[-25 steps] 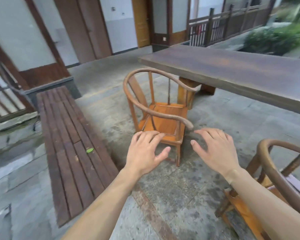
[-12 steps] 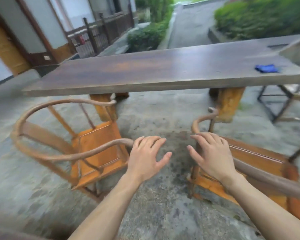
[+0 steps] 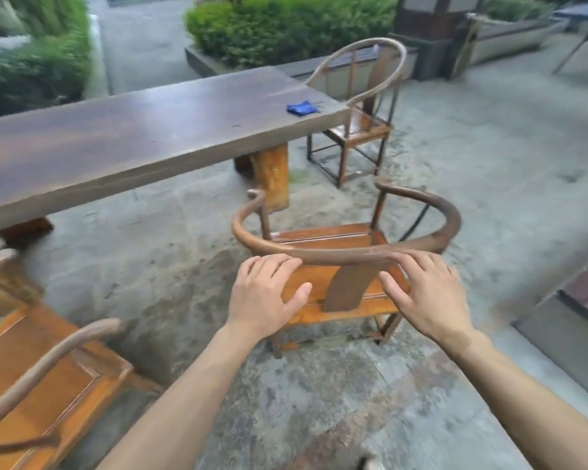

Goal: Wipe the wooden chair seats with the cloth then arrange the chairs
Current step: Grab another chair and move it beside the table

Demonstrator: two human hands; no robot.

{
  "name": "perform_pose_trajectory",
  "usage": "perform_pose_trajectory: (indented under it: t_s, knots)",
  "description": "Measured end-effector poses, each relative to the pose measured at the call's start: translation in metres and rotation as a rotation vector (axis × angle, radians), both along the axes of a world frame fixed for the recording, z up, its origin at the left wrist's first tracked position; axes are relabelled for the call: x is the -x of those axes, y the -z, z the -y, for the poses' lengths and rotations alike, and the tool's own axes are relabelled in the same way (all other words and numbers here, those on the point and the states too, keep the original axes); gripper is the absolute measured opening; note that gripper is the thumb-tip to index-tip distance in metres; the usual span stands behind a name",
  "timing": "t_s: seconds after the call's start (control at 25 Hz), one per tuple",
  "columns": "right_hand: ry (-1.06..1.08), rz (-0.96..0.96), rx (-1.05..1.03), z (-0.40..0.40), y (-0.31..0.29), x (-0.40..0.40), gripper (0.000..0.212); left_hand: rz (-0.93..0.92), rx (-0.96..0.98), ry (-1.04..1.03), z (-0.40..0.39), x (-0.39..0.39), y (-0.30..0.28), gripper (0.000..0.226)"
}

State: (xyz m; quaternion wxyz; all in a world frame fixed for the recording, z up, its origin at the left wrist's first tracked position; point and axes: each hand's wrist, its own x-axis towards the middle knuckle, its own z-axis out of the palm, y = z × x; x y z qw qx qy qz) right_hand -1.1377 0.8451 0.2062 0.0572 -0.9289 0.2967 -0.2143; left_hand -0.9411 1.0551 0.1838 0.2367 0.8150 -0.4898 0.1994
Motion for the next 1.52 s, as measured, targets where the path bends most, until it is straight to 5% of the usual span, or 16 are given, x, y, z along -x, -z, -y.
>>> perform_pose_trajectory:
  t_s: [0.44, 0.72, 1.12, 1.36, 1.52]
  knots:
    - [-0.007, -0.01, -0.049, 0.066, 0.004, 0.073, 0.053, -0.07, -0.074, -0.021, 0.065, 0.068, 0.008, 0.046]
    - [-0.125, -0.025, -0.099, 0.117, 0.065, 0.081, 0.055, -0.154, -0.094, -0.177, 0.092, 0.091, 0.067, 0.046]
    - [-0.202, 0.04, -0.088, 0.183, 0.304, -0.001, 0.046, -0.081, -0.175, -0.207, 0.142, 0.014, 0.289, 0.047]
    - [-0.21, -0.125, 0.135, 0.255, 0.516, -0.072, 0.061, -0.014, -0.364, -0.263, 0.182, -0.084, 0.487, 0.072]
    - [-0.158, -0.185, 0.171, 0.273, 0.578, -0.083, 0.064, 0.007, -0.38, -0.295, 0.189, -0.11, 0.543, 0.078]
